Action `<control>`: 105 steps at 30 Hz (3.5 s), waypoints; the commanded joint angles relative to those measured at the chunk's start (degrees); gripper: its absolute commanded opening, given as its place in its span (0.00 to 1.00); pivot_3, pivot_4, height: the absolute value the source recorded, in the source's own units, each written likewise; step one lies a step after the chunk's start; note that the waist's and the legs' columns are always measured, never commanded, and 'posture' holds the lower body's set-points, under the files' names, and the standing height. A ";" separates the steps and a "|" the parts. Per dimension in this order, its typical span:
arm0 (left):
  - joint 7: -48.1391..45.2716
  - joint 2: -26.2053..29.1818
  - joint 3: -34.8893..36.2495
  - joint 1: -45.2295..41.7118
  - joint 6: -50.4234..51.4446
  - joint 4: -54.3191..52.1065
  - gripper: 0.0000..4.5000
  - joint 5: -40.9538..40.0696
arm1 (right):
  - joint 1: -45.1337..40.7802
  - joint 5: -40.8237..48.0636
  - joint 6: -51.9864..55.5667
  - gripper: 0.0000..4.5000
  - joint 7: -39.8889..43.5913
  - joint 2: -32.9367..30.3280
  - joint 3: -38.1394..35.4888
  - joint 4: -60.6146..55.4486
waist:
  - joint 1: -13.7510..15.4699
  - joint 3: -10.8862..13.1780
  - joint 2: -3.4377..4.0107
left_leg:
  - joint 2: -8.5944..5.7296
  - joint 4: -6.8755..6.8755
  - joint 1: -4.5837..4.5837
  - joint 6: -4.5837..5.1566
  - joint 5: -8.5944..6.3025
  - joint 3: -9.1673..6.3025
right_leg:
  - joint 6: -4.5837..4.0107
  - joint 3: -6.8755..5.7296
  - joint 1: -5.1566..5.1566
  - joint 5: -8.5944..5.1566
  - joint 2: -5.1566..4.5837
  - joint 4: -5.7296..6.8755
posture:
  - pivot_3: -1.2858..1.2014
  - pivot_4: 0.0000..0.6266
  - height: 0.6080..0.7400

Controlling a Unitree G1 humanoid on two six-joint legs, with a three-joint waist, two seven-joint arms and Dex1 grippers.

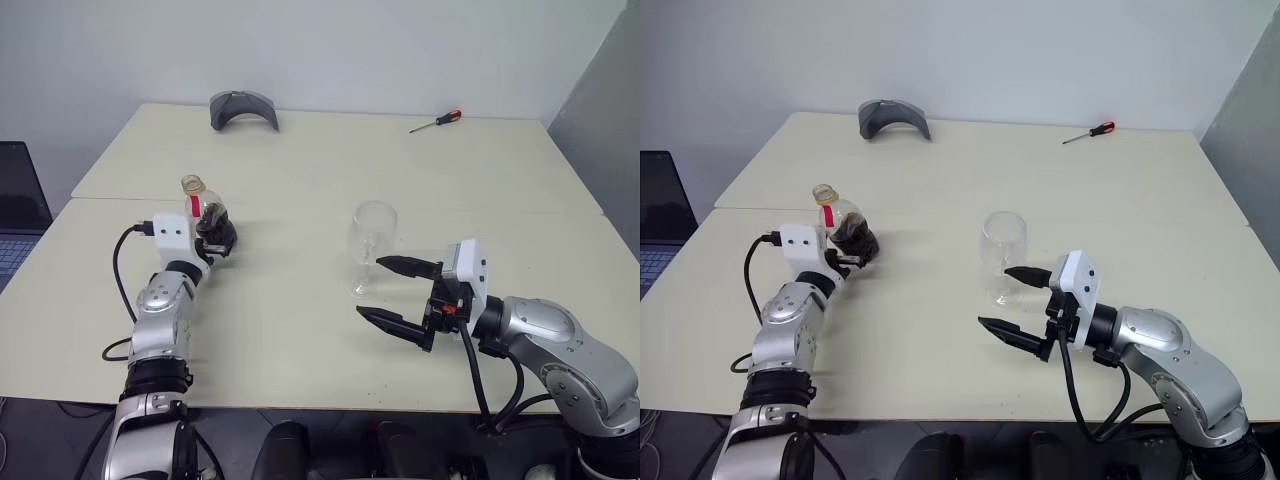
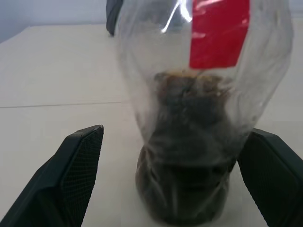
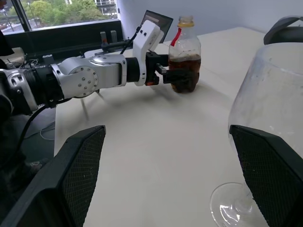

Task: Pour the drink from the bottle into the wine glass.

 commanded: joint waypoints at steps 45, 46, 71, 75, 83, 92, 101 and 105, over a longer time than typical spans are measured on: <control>-10.57 7.28 -26.59 -24.03 -34.18 1.99 0.20 25.41 | 1.90 -5.78 -6.49 1.00 -12.34 6.75 -4.32 -2.68 | -0.01 0.08 -0.06 | 0.03 0.02 -0.05 -0.01 0.01 0.08 | 0.18 0.09 -0.08 -0.09 0.10 0.01 | 0.52 0.24 1.00; -10.19 7.42 -26.91 -24.62 -35.86 2.81 0.20 26.30 | 1.12 -5.70 -6.37 1.00 -12.76 7.29 -4.23 -2.42 | 0.01 0.09 -0.07 | 0.01 0.05 -0.09 -0.01 0.01 0.08 | 0.11 0.07 -0.08 -0.05 0.08 0.00 | 0.52 0.24 1.00; 4.16 9.77 -34.10 -36.52 -54.59 19.91 0.20 45.49 | 1.86 -8.66 -7.65 1.00 -14.19 10.42 -2.63 -0.94 | 0.05 0.09 -0.07 | 0.01 0.11 -0.11 -0.01 0.01 0.06 | 0.00 0.01 -0.10 0.01 0.05 0.05 | 0.52 0.24 1.00; 7.76 9.88 -35.05 -38.48 -54.41 21.84 0.20 48.16 | 2.09 -9.50 -8.09 1.00 -14.51 10.61 -2.07 -1.10 | 0.05 0.09 -0.07 | 0.01 0.12 -0.11 -0.01 0.01 0.07 | 0.00 0.02 -0.11 0.02 0.05 0.06 | 0.52 0.24 1.00; 12.33 10.24 -36.79 -41.24 -55.31 24.43 0.20 51.60 | 2.88 -10.76 -8.74 1.00 -14.56 10.95 -1.48 -1.09 | 0.03 0.09 -0.07 | 0.01 0.13 -0.11 -0.01 0.01 0.08 | 0.00 0.02 -0.11 0.01 0.05 0.07 | 0.52 0.24 1.00; 16.88 10.91 -38.68 -43.78 -56.91 26.53 0.20 54.59 | 2.86 -11.25 -8.84 1.00 -15.21 11.31 -0.89 -1.21 | 0.04 0.09 -0.07 | 0.00 0.14 -0.12 -0.01 0.01 0.08 | 0.00 0.01 -0.11 0.01 0.05 0.07 | 0.52 0.24 1.00; 19.69 11.43 -40.28 -45.40 -57.57 28.16 0.20 56.13 | 2.83 -11.78 -8.62 1.00 -15.17 11.46 -0.28 -1.20 | 0.03 0.09 -0.07 | 0.01 0.18 -0.12 -0.02 0.01 0.09 | 0.00 0.02 -0.11 0.02 0.05 0.09 | 0.52 0.24 1.00; 20.87 11.49 -40.94 -46.12 -57.37 29.27 0.20 56.91 | 3.30 -12.13 -8.82 1.00 -14.88 11.62 -0.43 -1.08 | 0.03 0.09 -0.07 | 0.01 0.19 -0.11 -0.02 0.01 0.09 | 0.00 0.02 -0.11 0.01 0.05 0.11 | 0.52 0.24 1.00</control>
